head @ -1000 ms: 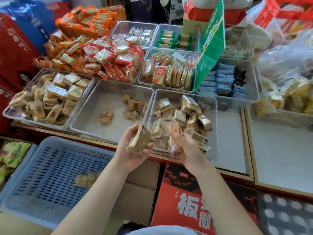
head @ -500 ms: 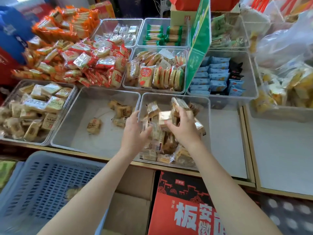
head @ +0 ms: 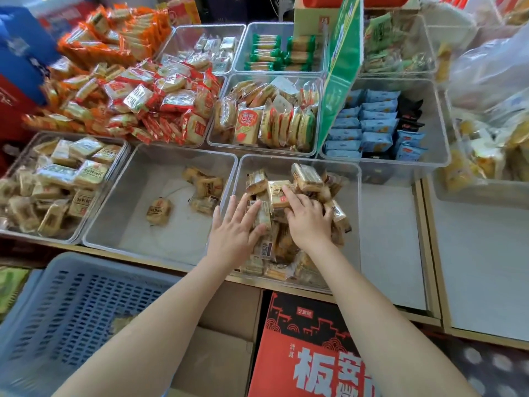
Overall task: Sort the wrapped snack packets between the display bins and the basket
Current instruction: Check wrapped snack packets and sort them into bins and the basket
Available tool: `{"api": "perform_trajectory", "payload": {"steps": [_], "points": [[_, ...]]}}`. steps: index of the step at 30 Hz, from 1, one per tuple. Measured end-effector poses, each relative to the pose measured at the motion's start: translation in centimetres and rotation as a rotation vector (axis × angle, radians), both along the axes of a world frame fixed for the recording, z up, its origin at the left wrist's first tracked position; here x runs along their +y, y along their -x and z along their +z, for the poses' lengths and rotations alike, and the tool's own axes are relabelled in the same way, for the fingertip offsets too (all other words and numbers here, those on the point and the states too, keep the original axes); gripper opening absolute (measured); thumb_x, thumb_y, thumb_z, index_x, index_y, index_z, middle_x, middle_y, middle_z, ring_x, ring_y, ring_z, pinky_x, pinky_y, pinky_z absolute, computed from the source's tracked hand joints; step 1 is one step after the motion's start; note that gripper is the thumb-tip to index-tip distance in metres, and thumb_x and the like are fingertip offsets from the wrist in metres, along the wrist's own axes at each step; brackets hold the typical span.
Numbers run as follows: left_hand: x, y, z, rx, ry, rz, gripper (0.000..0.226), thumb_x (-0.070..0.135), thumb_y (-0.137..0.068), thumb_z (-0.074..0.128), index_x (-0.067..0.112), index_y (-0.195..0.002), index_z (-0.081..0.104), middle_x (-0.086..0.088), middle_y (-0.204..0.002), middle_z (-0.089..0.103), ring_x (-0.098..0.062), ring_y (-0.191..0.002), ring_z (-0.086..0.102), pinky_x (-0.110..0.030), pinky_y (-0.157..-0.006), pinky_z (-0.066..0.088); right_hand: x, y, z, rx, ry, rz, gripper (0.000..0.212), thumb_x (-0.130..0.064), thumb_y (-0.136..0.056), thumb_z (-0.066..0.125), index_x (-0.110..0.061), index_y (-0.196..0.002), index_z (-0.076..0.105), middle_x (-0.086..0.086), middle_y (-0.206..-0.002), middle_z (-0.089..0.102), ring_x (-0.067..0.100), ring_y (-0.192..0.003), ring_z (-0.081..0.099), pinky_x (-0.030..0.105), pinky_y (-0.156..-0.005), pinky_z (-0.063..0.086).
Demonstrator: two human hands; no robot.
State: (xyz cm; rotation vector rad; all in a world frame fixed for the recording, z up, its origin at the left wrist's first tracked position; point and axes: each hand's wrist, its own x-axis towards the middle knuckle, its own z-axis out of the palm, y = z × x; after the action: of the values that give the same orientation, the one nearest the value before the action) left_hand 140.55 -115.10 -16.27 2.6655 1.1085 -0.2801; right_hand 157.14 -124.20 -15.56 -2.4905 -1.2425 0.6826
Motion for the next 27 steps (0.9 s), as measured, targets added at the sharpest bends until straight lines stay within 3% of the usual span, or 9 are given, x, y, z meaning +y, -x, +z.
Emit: {"api": "perform_trajectory", "payload": {"steps": [6,11,13,15,19,24,27], "points": [[-1.3,1.9,0.7,-0.095,0.105,-0.024,0.067,0.066,-0.104,0.012,0.036,-0.163,0.000,0.004,-0.171,-0.009,-0.015,-0.155,-0.021,-0.043,-0.127,-0.007,-1.1,1.6,0.7,0.090,-0.157,-0.116,0.060,-0.060,-0.098,0.050,-0.041,-0.153,0.037,0.000,-0.148,0.047,0.024,-0.140,0.037,0.055,-0.119,0.019],[0.2,10.3,0.5,-0.303,0.067,0.119,0.074,0.069,-0.097,0.010,0.035,-0.162,0.010,0.010,-0.169,-0.004,-0.008,-0.154,-0.019,-0.034,-0.125,-0.010,0.8,6.4,3.5,0.054,-0.365,-0.098,0.045,-0.053,-0.096,0.060,-0.026,-0.131,0.062,-0.001,-0.138,0.055,0.019,-0.134,0.043,0.047,-0.118,0.026],[3.2,13.9,0.3,-0.317,0.017,0.242,0.077,0.065,-0.096,0.014,0.026,-0.162,0.021,0.004,-0.171,0.005,-0.012,-0.156,-0.011,-0.037,-0.126,-0.004,3.1,8.4,4.3,0.138,-0.375,-0.023,0.038,-0.049,-0.096,0.062,-0.022,-0.124,0.065,-0.003,-0.129,0.059,0.016,-0.126,0.048,0.035,-0.106,0.036],[7.1,17.0,0.1,-0.305,-0.069,0.349,0.078,0.059,-0.095,0.019,0.018,-0.161,0.027,-0.002,-0.171,0.011,-0.019,-0.158,-0.002,-0.043,-0.127,0.001,6.4,10.5,4.5,0.245,-0.335,0.061,0.032,-0.045,-0.096,0.064,-0.020,-0.117,0.067,-0.004,-0.118,0.062,0.015,-0.117,0.054,0.026,-0.094,0.039],[14.8,21.0,-0.1,-0.219,-0.146,0.483,0.072,0.048,-0.102,0.038,0.012,-0.162,0.022,-0.006,-0.171,0.005,-0.023,-0.158,-0.005,-0.046,-0.127,-0.004,14.1,14.2,2.9,0.392,-0.134,0.112,0.031,-0.044,-0.098,0.062,-0.020,-0.118,0.066,-0.007,-0.112,0.062,0.012,-0.106,0.056,0.026,-0.084,0.040],[17.3,23.2,-2.1,-0.241,-0.111,0.501,0.085,0.062,-0.090,0.010,0.021,-0.164,0.014,0.005,-0.171,-0.007,-0.015,-0.157,-0.012,-0.030,-0.119,-0.019,22.6,18.3,-3.2,0.695,0.002,-0.130,0.031,-0.036,-0.100,0.063,-0.013,-0.120,0.061,0.003,-0.111,0.064,0.020,-0.100,0.065,0.032,-0.084,0.051],[17.2,23.3,-2.7,-0.280,-0.133,0.510,0.081,0.062,-0.094,0.014,0.022,-0.164,0.009,0.007,-0.171,-0.006,-0.012,-0.157,-0.010,-0.026,-0.117,-0.022,25.6,20.4,-7.0,0.973,0.111,-0.331,0.016,-0.026,-0.103,0.059,-0.011,-0.108,0.055,0.005,-0.091,0.064,0.015,-0.075,0.063,0.028,-0.067,0.054]]}}
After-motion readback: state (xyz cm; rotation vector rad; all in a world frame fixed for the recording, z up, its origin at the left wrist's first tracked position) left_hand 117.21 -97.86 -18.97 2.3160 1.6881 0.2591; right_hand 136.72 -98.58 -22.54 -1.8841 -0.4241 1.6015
